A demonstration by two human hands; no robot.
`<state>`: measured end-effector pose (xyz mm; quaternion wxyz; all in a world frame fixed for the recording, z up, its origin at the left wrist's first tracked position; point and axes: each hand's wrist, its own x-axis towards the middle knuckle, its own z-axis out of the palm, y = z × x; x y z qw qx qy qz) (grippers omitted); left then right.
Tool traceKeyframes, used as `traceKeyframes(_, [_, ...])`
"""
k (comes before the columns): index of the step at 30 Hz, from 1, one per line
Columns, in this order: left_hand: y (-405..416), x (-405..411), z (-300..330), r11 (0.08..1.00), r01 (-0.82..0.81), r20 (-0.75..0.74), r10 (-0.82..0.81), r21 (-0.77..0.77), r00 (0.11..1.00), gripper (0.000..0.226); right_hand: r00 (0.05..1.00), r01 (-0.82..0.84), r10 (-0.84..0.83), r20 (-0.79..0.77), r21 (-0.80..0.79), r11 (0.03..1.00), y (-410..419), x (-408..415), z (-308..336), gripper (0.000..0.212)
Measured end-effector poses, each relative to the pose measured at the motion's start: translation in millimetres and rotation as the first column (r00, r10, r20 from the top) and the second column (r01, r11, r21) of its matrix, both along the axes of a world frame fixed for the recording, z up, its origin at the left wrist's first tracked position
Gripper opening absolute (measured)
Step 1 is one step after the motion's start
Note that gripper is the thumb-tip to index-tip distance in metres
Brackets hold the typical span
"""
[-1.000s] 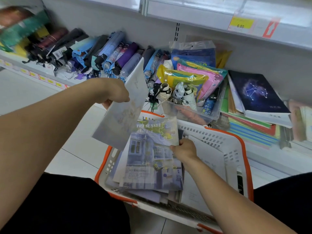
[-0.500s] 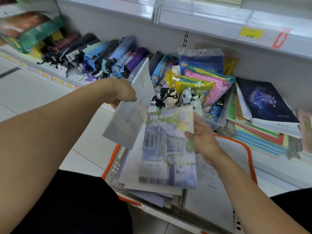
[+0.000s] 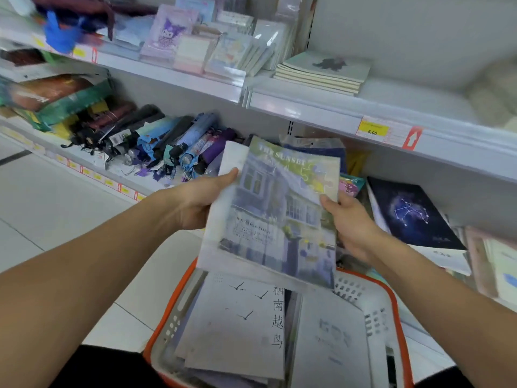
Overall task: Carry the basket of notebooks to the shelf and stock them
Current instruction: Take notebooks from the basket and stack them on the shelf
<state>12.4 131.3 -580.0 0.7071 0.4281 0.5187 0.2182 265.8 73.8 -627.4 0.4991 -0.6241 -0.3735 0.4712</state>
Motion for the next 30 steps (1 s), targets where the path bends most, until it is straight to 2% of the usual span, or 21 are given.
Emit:
traceKeyframes(2, [-7,8,5,0.998,0.062,0.040,-0.062,0.003,0.997,0.054,0.997,-0.034,0.034,-0.067,0.009,0.999,-5,-10,-7,0.035])
traceKeyframes(5, [-12,13,15,0.993,0.093,0.043,-0.097,0.077,0.994,0.026,0.994,0.000,0.006,-0.107,0.051,0.999,-12,-26,-13,0.025])
traceKeyframes(9, [-7,6,21,0.967,-0.027,0.029,0.020,0.253,0.999,0.013,0.955,0.142,-0.110,-0.276,0.099,0.985,-18,-37,7,0.027])
traceKeyframes(10, [-5,3,22,0.952,-0.078,0.049,0.066,0.296,0.997,0.013,0.932,0.125,-0.078,-0.353,0.112,0.986,-19,-37,15,0.034])
traceKeyframes(12, [-6,-1,26,0.927,-0.162,0.140,0.121,0.337,0.983,0.014,0.904,-0.063,0.101,-0.416,0.104,0.993,-26,-39,32,0.037])
traceKeyframes(14, [-7,-3,30,0.909,-0.227,0.210,0.160,0.350,0.965,0.014,0.896,-0.222,0.237,-0.376,0.084,0.971,-32,-41,40,0.036])
traceKeyframes(15, [-7,-3,32,0.906,-0.252,0.231,0.179,0.340,0.956,0.016,0.912,-0.221,0.247,-0.328,0.116,0.968,-32,-43,44,0.033])
traceKeyframes(18, [-9,-4,41,0.901,-0.269,0.284,0.174,0.340,0.943,0.023,0.984,-0.077,0.121,-0.130,0.302,0.950,-24,-45,58,0.027])
traceKeyframes(19, [-10,-4,43,0.898,-0.226,0.265,0.130,0.377,0.956,0.025,0.991,-0.026,0.068,-0.112,0.341,0.940,-19,-43,64,0.027])
traceKeyframes(22, [-22,-1,46,0.854,-0.016,0.056,-0.015,0.520,0.998,0.025,0.993,0.094,-0.056,-0.104,0.402,0.911,-1,-30,83,0.032])
traceKeyframes(24, [-23,4,43,0.829,-0.056,0.101,-0.001,0.556,0.995,0.019,0.996,0.083,-0.066,-0.056,0.436,0.896,6,-21,98,0.035])
traceKeyframes(26, [-16,11,41,0.812,-0.188,0.230,0.068,0.552,0.971,0.016,0.993,-0.008,0.052,-0.106,0.378,0.926,6,-13,109,0.052])
traceKeyframes(28, [-9,15,44,0.793,-0.260,0.286,0.113,0.551,0.951,0.017,0.944,-0.165,0.224,-0.240,0.242,0.956,-1,-9,108,0.079])
traceKeyframes(30, [-4,17,49,0.778,-0.272,0.309,0.106,0.566,0.945,0.020,0.921,-0.277,0.317,-0.225,0.192,0.941,-10,-11,109,0.073])
